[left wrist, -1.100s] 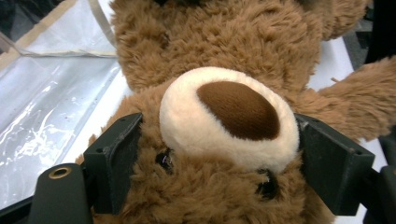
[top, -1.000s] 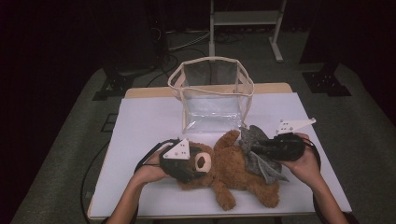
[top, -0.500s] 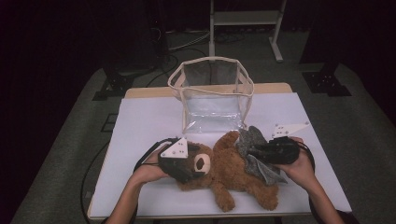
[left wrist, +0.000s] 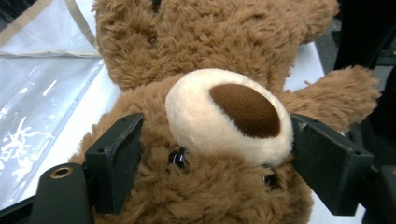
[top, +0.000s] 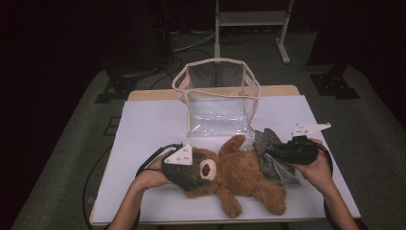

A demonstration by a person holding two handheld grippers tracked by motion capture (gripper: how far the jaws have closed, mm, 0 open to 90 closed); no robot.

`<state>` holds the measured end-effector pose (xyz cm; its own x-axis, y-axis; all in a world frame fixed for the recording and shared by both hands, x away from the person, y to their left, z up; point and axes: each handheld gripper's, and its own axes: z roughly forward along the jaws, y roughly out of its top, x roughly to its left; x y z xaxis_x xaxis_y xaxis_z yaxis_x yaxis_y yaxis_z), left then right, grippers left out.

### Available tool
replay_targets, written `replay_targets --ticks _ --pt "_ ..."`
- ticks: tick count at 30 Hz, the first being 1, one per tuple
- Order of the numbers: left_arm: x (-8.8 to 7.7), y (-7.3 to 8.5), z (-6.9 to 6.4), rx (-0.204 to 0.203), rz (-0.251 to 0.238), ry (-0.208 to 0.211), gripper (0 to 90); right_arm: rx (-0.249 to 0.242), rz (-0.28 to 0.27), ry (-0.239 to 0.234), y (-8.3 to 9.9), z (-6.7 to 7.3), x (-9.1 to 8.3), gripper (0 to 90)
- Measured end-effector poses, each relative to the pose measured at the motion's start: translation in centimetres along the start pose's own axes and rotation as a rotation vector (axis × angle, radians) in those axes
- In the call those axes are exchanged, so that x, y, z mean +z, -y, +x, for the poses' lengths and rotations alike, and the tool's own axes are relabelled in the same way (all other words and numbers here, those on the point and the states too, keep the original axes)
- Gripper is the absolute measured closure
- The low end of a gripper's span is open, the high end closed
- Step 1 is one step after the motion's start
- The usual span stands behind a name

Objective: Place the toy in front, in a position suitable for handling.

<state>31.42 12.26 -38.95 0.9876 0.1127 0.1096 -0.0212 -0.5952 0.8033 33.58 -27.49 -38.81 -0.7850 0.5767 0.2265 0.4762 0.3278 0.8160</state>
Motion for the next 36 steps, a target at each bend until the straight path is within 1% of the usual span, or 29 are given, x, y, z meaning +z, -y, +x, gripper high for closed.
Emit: replay_targets --ticks 1,3,4,5,7,8,9,10,11,12,14,15,16,17,20,21,22,24,25,26,27,28,29,31,32,33,34,35,36 --pt "0.0 0.0 0.0 0.0 0.002 0.004 21.3 0.007 -0.009 0.004 -0.1 -0.1 -0.3 69.8" --pt "0.1 0.0 0.0 0.003 0.003 0.008 21.8 0.009 -0.027 -0.01 -0.4 0.2 -0.5 69.8" --pt "0.1 0.0 0.0 0.003 0.003 0.008 22.0 0.009 -0.027 -0.01 -0.4 0.2 -0.5 69.8" --pt "0.1 0.0 0.0 0.005 0.002 0.01 22.3 -0.006 -0.058 -0.055 -1.0 1.2 -0.5 69.8" --pt "0.1 0.0 0.0 0.003 0.0 0.01 22.4 -0.025 -0.065 -0.087 -1.5 2.1 -0.2 69.8" --pt "0.1 0.0 0.0 0.002 -0.001 0.008 22.4 -0.025 -0.065 -0.087 -1.5 2.1 -0.2 69.8" --pt "0.0 0.0 0.0 0.005 0.0 0.008 22.3 -0.043 -0.057 -0.092 -1.7 2.6 0.1 69.8" --pt "-0.3 -0.1 0.0 0.018 -0.003 -0.001 22.2 -0.066 -0.025 -0.102 -1.7 3.2 1.1 69.8" --pt "-0.4 -0.1 0.1 0.017 -0.007 -0.003 22.2 -0.079 0.0 -0.085 -1.6 3.3 1.5 69.9" --pt "-0.7 -0.2 0.2 0.013 -0.012 -0.009 22.4 -0.079 0.01 -0.078 -1.4 3.2 1.7 70.0" --pt "-0.9 -0.2 0.3 0.009 -0.018 -0.016 24.0 -0.057 0.013 -0.07 -1.0 2.3 1.6 70.2" --pt "-1.2 -0.2 0.4 0.006 -0.017 -0.024 24.0 -0.057 0.013 -0.07 -1.0 2.3 1.6 70.2" --pt "-1.5 -0.1 0.6 -0.005 -0.013 -0.034 25.9 -0.05 0.019 -0.048 -0.9 1.9 1.4 70.3" --pt "-1.6 0.0 0.7 -0.016 -0.011 -0.038 30.4 -0.021 0.02 -0.041 -0.6 1.2 0.8 70.8" --pt "-1.2 0.5 0.9 -0.033 -0.019 -0.015 31.1 -0.024 0.011 -0.048 -0.8 1.2 0.3 70.9" --pt "-0.9 0.6 0.9 -0.035 -0.02 -0.008 31.2 -0.032 0.004 -0.051 -1.2 1.4 0.1 70.9" --pt "-0.8 0.6 0.9 -0.038 -0.026 -0.009 31.5 -0.062 -0.009 -0.063 -2.2 2.3 -0.4 71.0" --pt "-0.7 0.5 0.8 -0.038 -0.025 -0.008 32.0 -0.105 -0.017 -0.077 -3.4 3.3 -0.5 70.9" --pt "-0.7 0.5 0.8 -0.038 -0.025 -0.008 32.3 -0.105 -0.017 -0.077 -3.4 3.3 -0.5 70.9" --pt "-0.7 0.5 0.8 -0.032 -0.023 -0.008 32.3 -0.119 -0.027 -0.097 -4.1 3.8 -0.4 71.0" --pt "-0.6 0.4 0.7 -0.034 -0.026 -0.006 32.6 -0.131 -0.031 -0.122 -4.8 4.3 -0.1 71.0" --pt "-0.4 0.4 0.6 -0.032 -0.027 -0.001 33.0 -0.166 -0.015 -0.159 -6.4 5.4 0.8 71.0" --pt "-0.3 0.3 0.5 -0.029 -0.024 0.0 33.0 -0.189 0.006 -0.169 -7.2 5.9 1.5 71.0" --pt "-0.2 0.3 0.4 -0.025 -0.024 -0.001 33.0 -0.239 0.071 -0.159 -8.6 7.1 3.3 71.0" --pt "-0.2 0.2 0.3 -0.02 -0.024 -0.001 33.0 -0.239 0.071 -0.159 -8.6 7.1 3.3 71.0" --pt "-0.2 0.2 0.2 -0.013 -0.016 -0.003 33.1 -0.259 0.139 -0.16 -9.5 7.6 5.4 71.0" --pt "-0.2 0.2 0.2 -0.013 -0.016 -0.003 33.0 -0.259 0.139 -0.16 -9.5 7.6 5.4 71.0" --pt "-0.3 0.2 0.1 -0.008 -0.01 -0.001 33.0 -0.273 0.214 -0.138 -9.7 7.2 7.7 70.9" --pt "-0.3 0.2 0.1 -0.007 -0.009 -0.002 33.0 -0.267 0.235 -0.136 -9.5 7.0 8.4 70.9"
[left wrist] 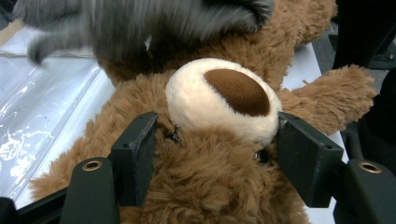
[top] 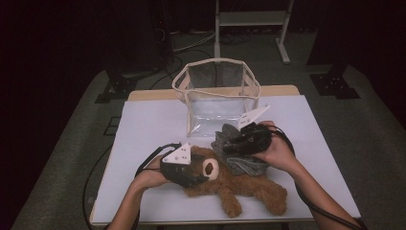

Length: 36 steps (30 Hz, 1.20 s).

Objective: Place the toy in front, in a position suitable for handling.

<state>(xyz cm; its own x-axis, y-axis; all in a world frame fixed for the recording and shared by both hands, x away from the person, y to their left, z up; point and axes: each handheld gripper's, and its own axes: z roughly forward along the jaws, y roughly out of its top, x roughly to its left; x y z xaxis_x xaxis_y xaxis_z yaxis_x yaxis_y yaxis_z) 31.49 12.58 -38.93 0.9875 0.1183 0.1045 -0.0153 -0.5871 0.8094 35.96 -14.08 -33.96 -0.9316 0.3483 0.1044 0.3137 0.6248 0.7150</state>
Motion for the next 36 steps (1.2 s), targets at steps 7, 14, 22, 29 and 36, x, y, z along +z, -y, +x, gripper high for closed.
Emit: replay_targets --ticks 7,14,22,29,36 --pt "0.2 0.0 0.2 -0.003 -0.011 -0.005 33.1 0.109 0.009 -0.001 3.1 -2.6 1.1 71.1" --pt "0.5 0.0 0.4 -0.015 -0.018 -0.023 33.1 0.135 -0.083 -0.026 3.4 -1.4 -2.6 71.4" --pt "-0.9 0.1 0.7 -0.005 -0.026 -0.063 30.6 0.107 -0.053 -0.029 4.7 -0.3 -0.8 72.0" --pt "-0.4 1.2 1.3 -0.044 0.014 -0.062 33.4 0.064 -0.033 -0.027 4.0 0.3 -2.0 66.2" --pt "-0.1 1.1 0.9 -0.042 0.002 -0.052 36.2 0.02 -0.034 0.023 2.0 1.3 -2.2 50.5"
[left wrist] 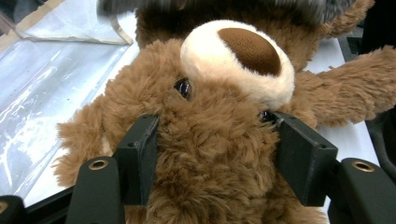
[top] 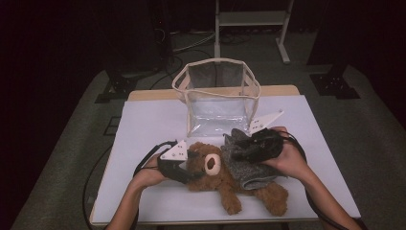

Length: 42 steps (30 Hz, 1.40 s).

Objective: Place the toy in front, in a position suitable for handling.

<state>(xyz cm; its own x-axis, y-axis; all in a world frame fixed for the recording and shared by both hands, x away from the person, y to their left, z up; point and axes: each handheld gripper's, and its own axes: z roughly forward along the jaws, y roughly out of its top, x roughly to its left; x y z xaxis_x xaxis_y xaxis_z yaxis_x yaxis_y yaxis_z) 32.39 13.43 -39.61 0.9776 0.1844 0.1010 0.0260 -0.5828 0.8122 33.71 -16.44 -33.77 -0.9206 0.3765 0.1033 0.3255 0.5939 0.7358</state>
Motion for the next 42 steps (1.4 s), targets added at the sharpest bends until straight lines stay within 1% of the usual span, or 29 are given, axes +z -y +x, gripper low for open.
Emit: replay_targets --ticks 3,4,5,6,7,9,10,11,12,13,14,15,16,20,21,24,27,28,29,31,32,34,35,36,37,38,39,40,42 --pt "0.0 -0.1 -0.3 0.013 0.011 0.004 36.3 0.001 0.053 -0.001 0.5 -0.1 2.4 50.7" --pt "0.1 -0.1 -0.4 0.013 0.016 0.003 36.3 0.001 0.053 -0.001 0.5 -0.1 2.4 50.7" --pt "0.1 0.0 -0.4 0.017 0.023 0.002 36.2 -0.002 0.056 0.0 0.8 -0.2 3.0 53.6" --pt "0.1 0.0 -0.3 0.014 0.019 0.002 36.3 0.011 0.044 -0.003 1.2 -0.5 3.1 63.1" --pt "0.1 0.0 -0.3 0.009 0.013 0.004 36.3 0.011 0.044 -0.003 1.2 -0.5 3.1 63.1" --pt "0.0 0.0 -0.2 0.009 0.006 0.005 36.9 0.025 0.04 0.001 1.4 -0.9 2.5 68.0" --pt "0.0 -0.1 -0.3 0.013 0.008 0.005 37.1 0.03 0.036 0.014 1.8 -1.3 1.6 69.4" --pt "0.0 -0.1 -0.3 0.013 0.008 0.005 37.2 0.03 0.036 0.014 1.8 -1.3 1.6 69.4" --pt "-0.1 -0.1 -0.3 0.019 0.012 0.006 37.2 0.047 0.027 0.054 2.5 -1.8 0.3 70.3" --pt "-0.1 -0.1 -0.3 0.021 0.013 0.006 37.2 0.047 0.027 0.054 2.5 -1.8 0.3 70.3" --pt "-0.1 -0.2 -0.4 0.022 0.014 0.005 37.3 0.06 0.02 0.065 3.0 -2.2 -0.5 70.6" --pt "0.0 -0.3 -0.4 0.026 0.019 0.005 37.4 0.103 0.013 0.094 4.0 -2.8 -1.8 71.0" --pt "0.0 -0.3 -0.4 0.026 0.019 0.005 37.4 0.119 0.005 0.098 4.3 -2.8 -2.3 71.1" --pt "0.4 -0.5 -0.6 0.025 0.019 0.017 37.7 0.097 0.003 0.108 3.8 -2.1 -2.7 71.0" --pt "0.5 -0.6 -0.6 0.03 0.022 0.018 37.8 0.066 -0.001 0.094 2.6 -1.6 -2.1 71.0" --pt "0.5 -0.6 -0.8 0.033 0.02 0.023 37.8 0.034 0.024 0.058 0.9 -1.5 0.6 71.0" --pt "0.4 -0.4 -0.8 0.038 0.029 0.015 37.8 0.018 0.089 0.058 0.6 -2.1 3.3 71.0" --pt "0.4 -0.4 -0.7 0.032 0.022 0.011 37.9 0.029 0.089 0.055 0.8 -2.6 3.7 71.0" --pt "0.4 -0.4 -0.6 0.028 0.019 0.011 38.0 0.056 0.077 0.045 1.1 -3.1 3.5 71.0" --pt "0.4 -0.3 -0.6 0.03 0.019 0.013 38.0 0.066 0.067 0.051 1.6 -3.6 3.0 71.0" --pt "0.4 -0.3 -0.6 0.032 0.019 0.012 38.0 0.098 0.055 0.085 2.8 -4.4 1.5 71.1" --pt "0.4 -0.3 -0.5 0.034 0.02 0.009 38.0 0.115 0.047 0.096 3.3 -4.6 0.9 71.1" --pt "0.4 -0.3 -0.5 0.031 0.021 0.005 37.9 0.164 0.027 0.116 4.8 -5.1 -0.9 71.1" --pt "0.4 -0.3 -0.5 0.031 0.021 0.005 37.9 0.164 0.027 0.116 4.8 -5.1 -0.9 71.1" --pt "0.5 -0.3 -0.5 0.03 0.021 0.003 37.9 0.186 0.018 0.127 5.7 -5.3 -1.7 71.1" --pt "0.5 -0.4 -0.5 0.027 0.019 0.001 38.0 0.229 0.002 0.141 7.3 -5.4 -3.2 71.1" --pt "0.6 -0.4 -0.4 0.024 0.016 -0.001 38.0 0.243 -0.004 0.144 8.1 -5.4 -3.7 71.1" --pt "0.7 -0.4 -0.4 0.02 0.016 -0.003 38.0 0.243 -0.004 0.144 8.1 -5.4 -3.7 71.1" --pt "0.9 -0.5 -0.4 0.017 0.016 -0.005 38.1 0.267 -0.021 0.143 9.1 -5.2 -4.6 71.1"
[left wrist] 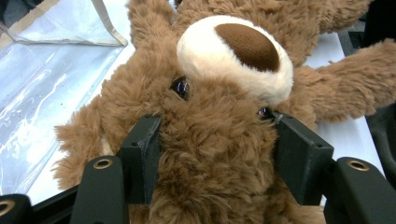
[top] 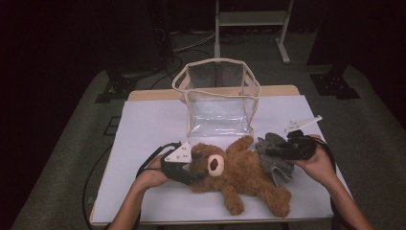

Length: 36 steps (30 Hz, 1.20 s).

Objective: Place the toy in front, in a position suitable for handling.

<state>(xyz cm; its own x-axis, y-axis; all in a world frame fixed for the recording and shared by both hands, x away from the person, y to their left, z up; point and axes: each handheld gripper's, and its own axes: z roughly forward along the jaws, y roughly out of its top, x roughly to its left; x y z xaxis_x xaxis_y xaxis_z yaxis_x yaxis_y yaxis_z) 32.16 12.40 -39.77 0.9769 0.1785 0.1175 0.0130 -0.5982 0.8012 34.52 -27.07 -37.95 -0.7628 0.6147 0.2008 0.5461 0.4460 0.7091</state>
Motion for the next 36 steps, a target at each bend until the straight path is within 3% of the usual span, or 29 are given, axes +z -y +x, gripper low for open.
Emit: replay_targets --ticks 4,5,9,10,12,13,15,17,20,21,22,26,27,30,36 --pt "0.5 -0.4 -0.1 -0.002 -0.004 -0.002 38.2 -0.019 -0.048 -0.051 0.0 1.5 -1.2 71.2" --pt "0.7 -0.5 -0.2 0.0 -0.006 -0.001 38.1 -0.058 -0.082 -0.099 -0.5 2.9 -1.3 71.1" --pt "0.5 -0.5 -0.1 0.006 0.002 -0.001 37.7 -0.109 -0.071 -0.107 -1.0 4.4 -0.4 71.1" --pt "0.2 -0.4 0.0 0.001 -0.001 -0.009 37.3 -0.111 -0.065 -0.101 -0.9 4.3 0.0 71.1" --pt "-0.6 -0.3 0.2 0.001 -0.005 -0.023 35.6 -0.067 -0.073 -0.076 -0.3 3.1 0.2 71.3" --pt "-0.6 -0.3 0.2 0.001 -0.005 -0.023 34.9 -0.067 -0.073 -0.076 -0.3 3.1 0.2 71.3" --pt "-1.0 0.0 0.3 -0.003 0.001 -0.032 34.6 -0.02 -0.089 -0.085 0.4 2.5 -0.3 71.4" --pt "-1.2 0.3 0.5 -0.006 0.014 -0.028 34.6 -0.024 -0.091 -0.086 0.4 2.8 -0.5 71.5" --pt "-1.0 0.7 0.7 -0.014 0.012 -0.015 35.3 -0.095 -0.109 -0.109 -0.2 5.3 -1.4 71.6" --pt "-1.0 0.7 0.7 -0.014 0.012 -0.015 35.5 -0.095 -0.109 -0.109 -0.2 5.3 -1.4 71.6" --pt "-1.0 0.7 0.7 -0.016 0.011 -0.02 36.4 -0.13 -0.116 -0.125 -0.3 6.7 -1.6 71.5" --pt "-0.8 0.6 0.6 -0.022 0.004 -0.018 38.3 -0.169 -0.104 -0.123 0.0 8.0 -1.2 71.5" --pt "-0.7 0.7 0.5 -0.026 0.001 -0.009 39.0 -0.166 -0.082 -0.113 0.3 7.9 -0.5 71.5" --pt "-0.4 0.6 0.3 -0.025 -0.002 0.005 39.3 -0.149 -0.085 -0.083 0.5 6.7 0.1 71.6" --pt "0.2 0.3 -0.1 -0.026 0.003 0.038 39.2 -0.119 -0.072 -0.028 -0.4 4.2 0.6 71.8"
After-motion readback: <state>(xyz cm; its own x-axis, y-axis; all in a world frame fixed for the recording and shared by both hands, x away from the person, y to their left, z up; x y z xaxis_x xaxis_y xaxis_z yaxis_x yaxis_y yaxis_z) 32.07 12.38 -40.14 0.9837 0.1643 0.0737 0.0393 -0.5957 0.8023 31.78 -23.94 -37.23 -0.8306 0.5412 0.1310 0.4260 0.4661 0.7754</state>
